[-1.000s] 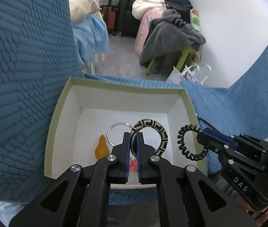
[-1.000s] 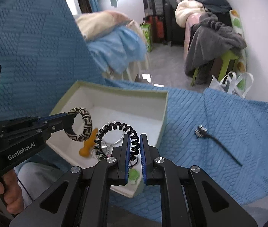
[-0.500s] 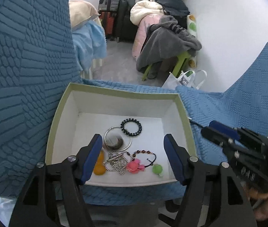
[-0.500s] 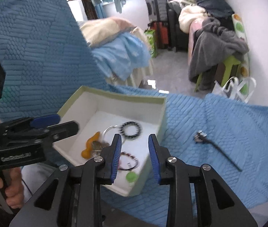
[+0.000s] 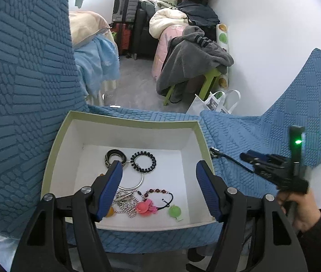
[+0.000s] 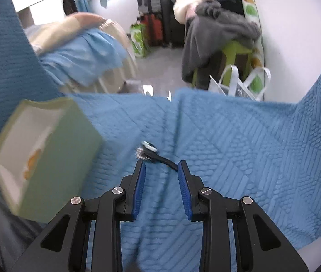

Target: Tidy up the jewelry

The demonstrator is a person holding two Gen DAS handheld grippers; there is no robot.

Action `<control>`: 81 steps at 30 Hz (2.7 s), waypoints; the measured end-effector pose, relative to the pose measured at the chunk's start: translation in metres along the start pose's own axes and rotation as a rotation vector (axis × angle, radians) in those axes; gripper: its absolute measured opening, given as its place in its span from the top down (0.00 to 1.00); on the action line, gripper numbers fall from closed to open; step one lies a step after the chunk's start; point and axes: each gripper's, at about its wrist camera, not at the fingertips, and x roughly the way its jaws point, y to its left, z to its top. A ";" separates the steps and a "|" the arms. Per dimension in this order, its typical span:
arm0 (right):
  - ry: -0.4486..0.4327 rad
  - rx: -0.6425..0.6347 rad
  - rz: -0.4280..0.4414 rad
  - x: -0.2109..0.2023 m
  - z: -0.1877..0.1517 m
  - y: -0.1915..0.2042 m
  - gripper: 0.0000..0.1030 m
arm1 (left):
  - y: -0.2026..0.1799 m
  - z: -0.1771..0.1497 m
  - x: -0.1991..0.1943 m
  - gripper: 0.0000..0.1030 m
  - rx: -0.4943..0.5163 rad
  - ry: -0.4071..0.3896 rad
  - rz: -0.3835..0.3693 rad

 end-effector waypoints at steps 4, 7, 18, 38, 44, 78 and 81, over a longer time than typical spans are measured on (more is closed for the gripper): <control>0.050 -0.010 -0.009 0.028 -0.004 -0.007 0.73 | -0.006 -0.001 0.006 0.34 0.013 0.009 -0.002; 0.067 -0.045 -0.039 0.040 -0.005 -0.008 0.73 | -0.007 -0.003 0.011 0.34 0.017 0.022 0.006; 0.101 -0.029 -0.056 0.055 -0.006 -0.024 0.82 | -0.003 -0.005 0.019 0.34 0.008 0.039 0.016; -0.049 -0.057 -0.059 -0.023 0.023 0.028 0.96 | -0.008 0.005 -0.007 0.34 0.030 0.007 0.029; -0.123 -0.077 -0.002 -0.053 0.044 0.055 0.96 | -0.004 0.009 -0.018 0.34 0.025 -0.005 0.044; -0.054 -0.069 0.297 -0.058 0.052 0.169 0.71 | 0.031 0.011 -0.053 0.34 -0.028 -0.062 0.066; -0.091 -0.077 0.283 -0.081 0.058 0.167 0.70 | 0.023 0.017 -0.065 0.34 -0.017 -0.085 0.060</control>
